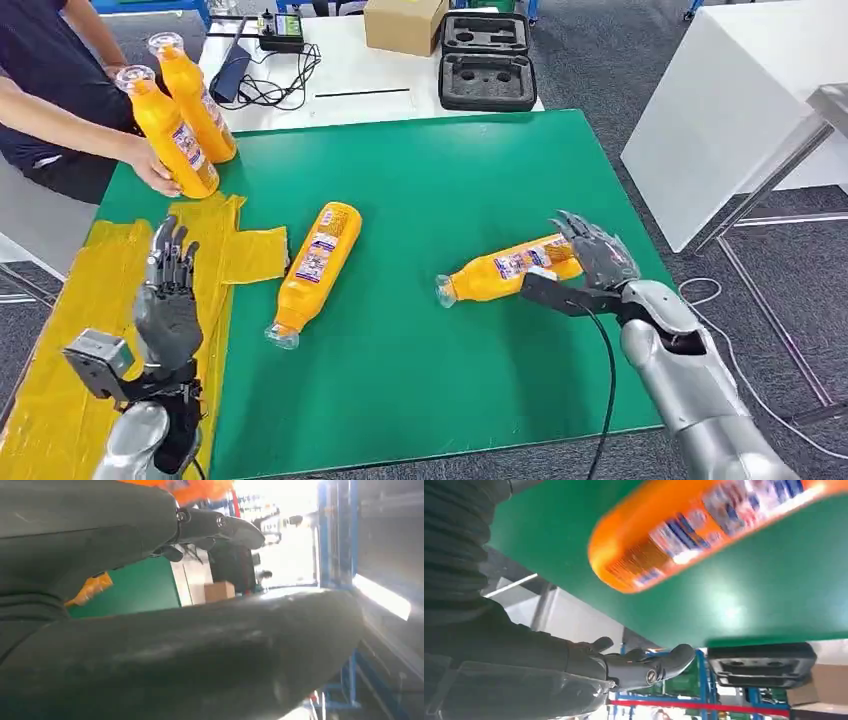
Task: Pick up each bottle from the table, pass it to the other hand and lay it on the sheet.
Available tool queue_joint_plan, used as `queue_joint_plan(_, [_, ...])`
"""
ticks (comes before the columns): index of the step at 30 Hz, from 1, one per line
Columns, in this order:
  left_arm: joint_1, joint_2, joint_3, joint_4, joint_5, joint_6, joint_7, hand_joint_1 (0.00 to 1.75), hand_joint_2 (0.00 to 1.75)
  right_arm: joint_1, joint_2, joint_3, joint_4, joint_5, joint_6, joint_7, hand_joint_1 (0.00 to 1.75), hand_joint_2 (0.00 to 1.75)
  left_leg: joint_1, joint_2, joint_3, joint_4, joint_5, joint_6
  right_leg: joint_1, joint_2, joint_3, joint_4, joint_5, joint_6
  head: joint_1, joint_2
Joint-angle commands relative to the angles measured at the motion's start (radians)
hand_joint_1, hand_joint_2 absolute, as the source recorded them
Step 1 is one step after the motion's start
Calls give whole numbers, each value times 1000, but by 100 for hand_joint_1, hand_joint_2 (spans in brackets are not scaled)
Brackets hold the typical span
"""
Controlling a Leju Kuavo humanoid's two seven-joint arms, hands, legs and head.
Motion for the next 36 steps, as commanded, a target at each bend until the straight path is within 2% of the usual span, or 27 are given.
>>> queue_joint_plan(1, [-91,-12,-41,125,8,6,8,0,0,-151,-13,165,279,-8,-14,0,0,175,0,0,5,-1,-2,-1,1,0,5,-1,-1,-2,0,0])
queue_joint_plan(12, [-129,-10,-55,171,17,5,9,0,0,-186,-24,185,338,-35,-20,-4,0,175,0,-1,2,0,0,-1,0,-1,1,0,1,-3,0,0])
queue_joint_plan(16, [-149,6,-75,225,45,-7,-18,0,0,-159,-62,206,331,-49,-38,-12,0,175,1,-2,4,0,-1,-1,1,-2,4,0,0,-4,0,0])
queue_joint_plan(19, [-166,17,-108,245,61,-10,-30,0,0,-56,-117,183,217,-80,-55,24,0,175,0,-4,4,-1,-1,-1,0,-4,4,-1,0,-3,0,0])
queue_joint_plan(21, [-192,28,-140,265,82,-19,-30,0,0,58,-195,158,89,-97,-52,65,0,175,1,-8,5,-1,-1,-1,1,-7,7,-2,-1,-4,0,0])
queue_joint_plan(25, [-210,66,-169,267,138,-10,-38,0,0,111,-281,136,-9,-152,-3,69,0,175,0,-13,4,1,-2,-1,0,-12,7,-1,-3,-3,0,0])
queue_joint_plan(26, [-210,71,-172,265,144,-9,-39,0,0,119,-292,136,-19,-160,6,68,0,175,0,-9,1,1,-1,-1,0,-9,4,0,-1,-3,0,0])
queue_joint_plan(32, [-191,67,-173,237,148,-5,-42,0,0,112,-260,155,26,-152,1,63,0,175,0,-6,5,1,-4,-2,1,-5,6,-1,-1,-5,0,0])
queue_joint_plan(36, [-188,55,-173,229,134,-1,-41,0,0,32,-231,173,107,-116,-103,76,0,175,0,-1,4,0,-3,-1,0,0,3,-1,0,-4,0,0])
